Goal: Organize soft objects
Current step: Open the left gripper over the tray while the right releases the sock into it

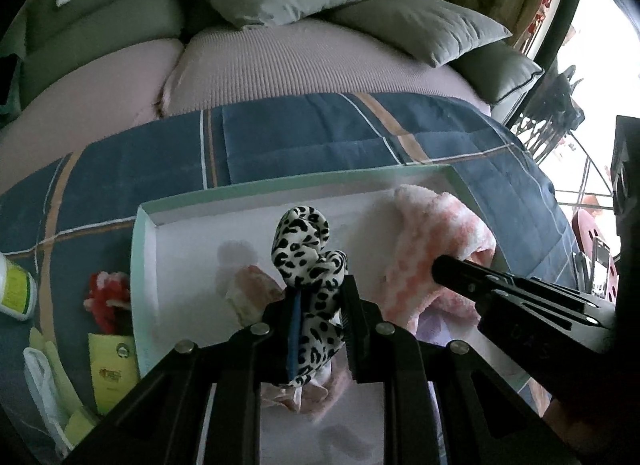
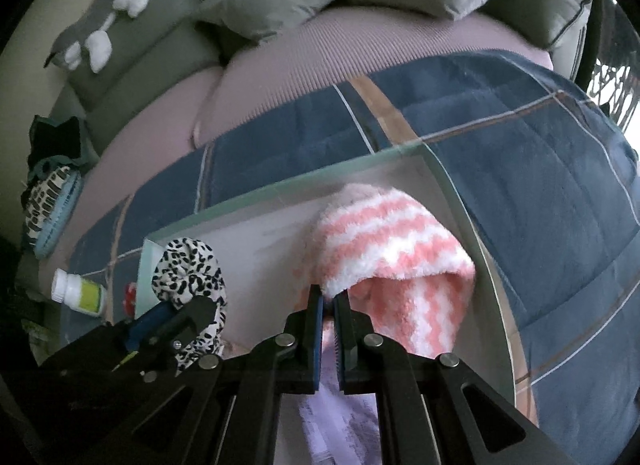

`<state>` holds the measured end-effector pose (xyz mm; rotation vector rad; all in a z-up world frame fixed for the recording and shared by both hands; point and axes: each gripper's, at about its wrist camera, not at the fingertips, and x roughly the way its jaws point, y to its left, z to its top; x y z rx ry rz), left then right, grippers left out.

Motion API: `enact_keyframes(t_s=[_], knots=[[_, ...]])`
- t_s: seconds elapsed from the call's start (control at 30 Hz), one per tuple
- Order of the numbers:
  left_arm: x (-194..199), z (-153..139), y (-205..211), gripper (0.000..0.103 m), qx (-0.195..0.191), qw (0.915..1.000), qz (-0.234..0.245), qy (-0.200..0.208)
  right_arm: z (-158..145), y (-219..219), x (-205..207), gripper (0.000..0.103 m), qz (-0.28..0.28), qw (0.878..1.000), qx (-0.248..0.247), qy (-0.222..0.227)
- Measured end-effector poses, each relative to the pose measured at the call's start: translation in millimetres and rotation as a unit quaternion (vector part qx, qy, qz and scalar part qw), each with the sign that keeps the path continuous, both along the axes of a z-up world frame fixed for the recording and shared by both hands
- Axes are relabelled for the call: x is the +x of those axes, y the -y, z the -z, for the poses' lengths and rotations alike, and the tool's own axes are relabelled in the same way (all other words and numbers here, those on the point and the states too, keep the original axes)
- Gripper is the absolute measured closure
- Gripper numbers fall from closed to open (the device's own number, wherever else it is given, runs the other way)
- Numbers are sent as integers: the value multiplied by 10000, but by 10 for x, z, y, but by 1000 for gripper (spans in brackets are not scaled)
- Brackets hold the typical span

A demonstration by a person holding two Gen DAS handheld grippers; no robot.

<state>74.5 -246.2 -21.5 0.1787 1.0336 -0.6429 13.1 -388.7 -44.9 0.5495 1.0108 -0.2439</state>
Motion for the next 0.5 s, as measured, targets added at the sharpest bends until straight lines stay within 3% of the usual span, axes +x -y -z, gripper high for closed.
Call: enact_keyframes(t_s=[0.1,0.23,0.4,0.5], knots=[[-4,21,21,78,34,10000,28,-39,-4,1,-22,94,16,10000,-9,-29],[-25,-2,34,53,14,9999,75,-71,-52,-26,-26,94,9,9999,-110,-33],[-33,-82,-10,51,42,10000,47,4,-141,-45,-52,94,0,9998,-203,1],[-22,-158,-78,41,44,10000,-30,56,-202,-52,-71,94,-5,9997,-244,40]])
